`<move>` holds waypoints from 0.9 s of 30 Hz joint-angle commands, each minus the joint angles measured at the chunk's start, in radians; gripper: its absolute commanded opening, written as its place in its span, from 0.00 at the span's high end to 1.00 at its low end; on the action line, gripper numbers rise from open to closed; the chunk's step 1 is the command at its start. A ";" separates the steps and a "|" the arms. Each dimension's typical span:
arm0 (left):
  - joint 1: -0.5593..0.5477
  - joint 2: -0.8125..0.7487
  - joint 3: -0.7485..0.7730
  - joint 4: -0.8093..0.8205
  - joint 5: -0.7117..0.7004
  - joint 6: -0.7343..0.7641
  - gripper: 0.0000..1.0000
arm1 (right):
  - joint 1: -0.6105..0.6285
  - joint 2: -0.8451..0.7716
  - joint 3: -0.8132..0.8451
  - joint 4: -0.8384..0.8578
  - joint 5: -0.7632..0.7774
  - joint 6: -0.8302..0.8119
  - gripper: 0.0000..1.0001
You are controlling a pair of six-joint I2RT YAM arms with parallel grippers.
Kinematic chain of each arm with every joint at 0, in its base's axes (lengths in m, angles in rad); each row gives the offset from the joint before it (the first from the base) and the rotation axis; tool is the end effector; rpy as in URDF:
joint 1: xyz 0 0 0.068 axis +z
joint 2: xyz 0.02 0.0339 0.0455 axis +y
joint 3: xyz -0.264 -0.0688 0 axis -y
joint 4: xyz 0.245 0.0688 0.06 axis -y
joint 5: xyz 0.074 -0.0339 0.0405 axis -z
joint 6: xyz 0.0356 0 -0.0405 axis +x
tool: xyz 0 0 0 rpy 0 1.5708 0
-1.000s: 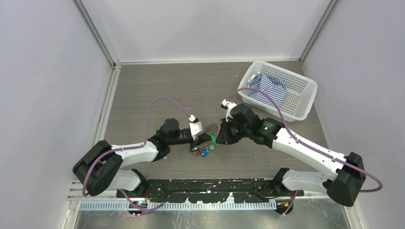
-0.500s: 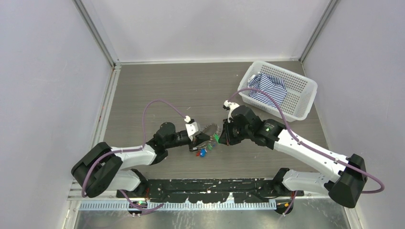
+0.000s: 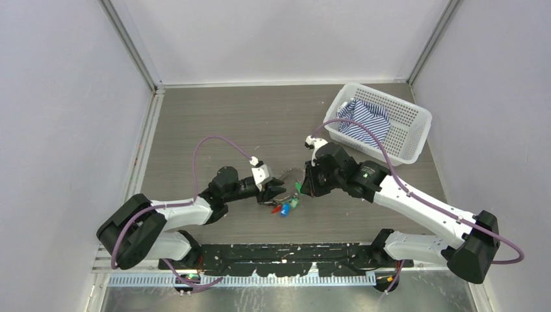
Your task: Remove the keys from the keyring
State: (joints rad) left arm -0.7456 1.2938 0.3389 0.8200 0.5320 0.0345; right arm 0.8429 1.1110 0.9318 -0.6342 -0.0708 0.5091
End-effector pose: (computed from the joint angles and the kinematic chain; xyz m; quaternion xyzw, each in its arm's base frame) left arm 0.1656 -0.1775 0.1880 0.4362 0.6063 -0.4065 0.5261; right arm 0.1510 0.1733 0.2859 -0.1672 0.9135 0.2568 0.2676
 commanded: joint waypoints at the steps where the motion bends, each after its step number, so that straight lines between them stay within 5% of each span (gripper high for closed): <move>1: 0.004 -0.001 0.030 0.050 0.021 0.018 0.69 | -0.001 0.002 0.076 -0.011 0.023 -0.034 0.99; 27: 0.005 0.163 0.154 0.130 0.173 0.007 0.62 | 0.001 0.007 0.118 -0.028 -0.008 -0.047 0.99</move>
State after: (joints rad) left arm -0.7456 1.4376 0.4561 0.8864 0.6514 0.0341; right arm 0.8421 1.1328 0.9939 -0.6827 -0.0662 0.4759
